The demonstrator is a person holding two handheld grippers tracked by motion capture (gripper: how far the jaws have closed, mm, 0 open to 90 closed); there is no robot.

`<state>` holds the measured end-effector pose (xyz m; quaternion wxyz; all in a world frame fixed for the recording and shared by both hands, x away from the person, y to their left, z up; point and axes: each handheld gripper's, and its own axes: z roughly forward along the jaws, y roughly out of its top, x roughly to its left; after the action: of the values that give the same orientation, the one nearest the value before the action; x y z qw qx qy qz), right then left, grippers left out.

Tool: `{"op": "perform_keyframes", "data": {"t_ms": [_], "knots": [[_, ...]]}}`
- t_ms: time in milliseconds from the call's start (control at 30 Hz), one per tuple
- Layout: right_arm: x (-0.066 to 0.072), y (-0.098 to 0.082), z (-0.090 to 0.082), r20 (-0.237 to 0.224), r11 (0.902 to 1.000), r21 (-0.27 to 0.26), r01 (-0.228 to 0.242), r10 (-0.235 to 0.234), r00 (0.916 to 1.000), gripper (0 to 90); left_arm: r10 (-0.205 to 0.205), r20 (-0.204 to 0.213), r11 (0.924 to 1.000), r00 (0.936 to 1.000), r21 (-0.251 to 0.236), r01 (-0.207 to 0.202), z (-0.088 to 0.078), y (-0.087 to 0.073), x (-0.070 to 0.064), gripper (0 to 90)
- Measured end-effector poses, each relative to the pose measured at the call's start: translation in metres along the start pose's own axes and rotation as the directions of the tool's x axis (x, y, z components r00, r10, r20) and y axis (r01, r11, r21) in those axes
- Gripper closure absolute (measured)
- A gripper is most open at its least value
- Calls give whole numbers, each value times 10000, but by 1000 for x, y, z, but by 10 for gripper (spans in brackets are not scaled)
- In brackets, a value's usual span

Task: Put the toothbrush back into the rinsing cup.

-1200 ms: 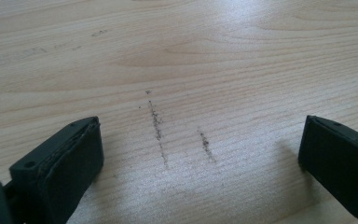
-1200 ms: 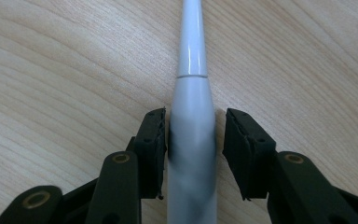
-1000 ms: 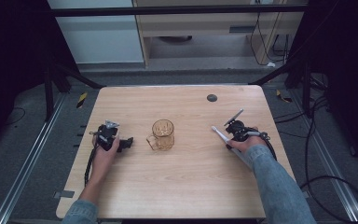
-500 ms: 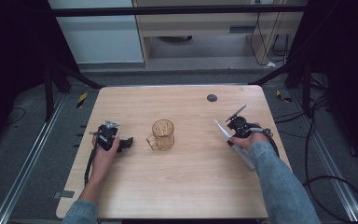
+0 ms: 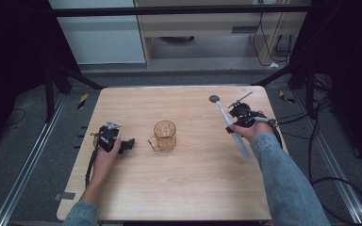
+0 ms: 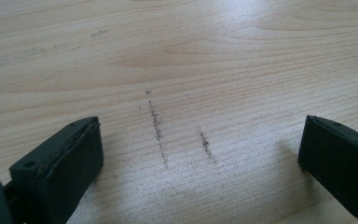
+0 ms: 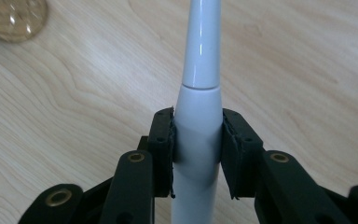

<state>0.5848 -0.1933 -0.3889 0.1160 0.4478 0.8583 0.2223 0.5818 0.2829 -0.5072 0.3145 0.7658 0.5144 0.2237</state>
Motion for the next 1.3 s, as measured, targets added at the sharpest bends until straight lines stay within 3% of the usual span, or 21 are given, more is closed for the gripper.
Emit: {"op": "perform_keyframes", "data": {"t_ms": [233,267,467,600,733,933,1300], "knots": [[5,16,-14,111,9969,-772,170,-162,9998,672,0,0,10000,10000,2,0,0,0,0,0],[7,21,-17,87,9942,-1064,135,-127,9999,671,-1,-1,10000,10000,1,1,0,0,0,0],[10,30,-20,148,9869,-1608,95,-73,9999,671,1,-1,10000,10000,3,-1,0,0,0,0],[14,36,-21,311,9689,-2473,-131,215,9993,671,2,-1,10000,10000,4,-2,0,0,0,0],[17,43,-20,402,9563,-2917,-195,326,9987,672,-1,1,10000,10000,3,1,0,0,0,0],[25,53,-16,320,9461,-3235,-144,262,9991,672,-3,2,10000,10000,-1,3,0,0,0,0],[38,65,-13,142,9369,-3497,-22,77,9999,672,-27,0,10000,10000,-14,27,0,0,0,0]]}}
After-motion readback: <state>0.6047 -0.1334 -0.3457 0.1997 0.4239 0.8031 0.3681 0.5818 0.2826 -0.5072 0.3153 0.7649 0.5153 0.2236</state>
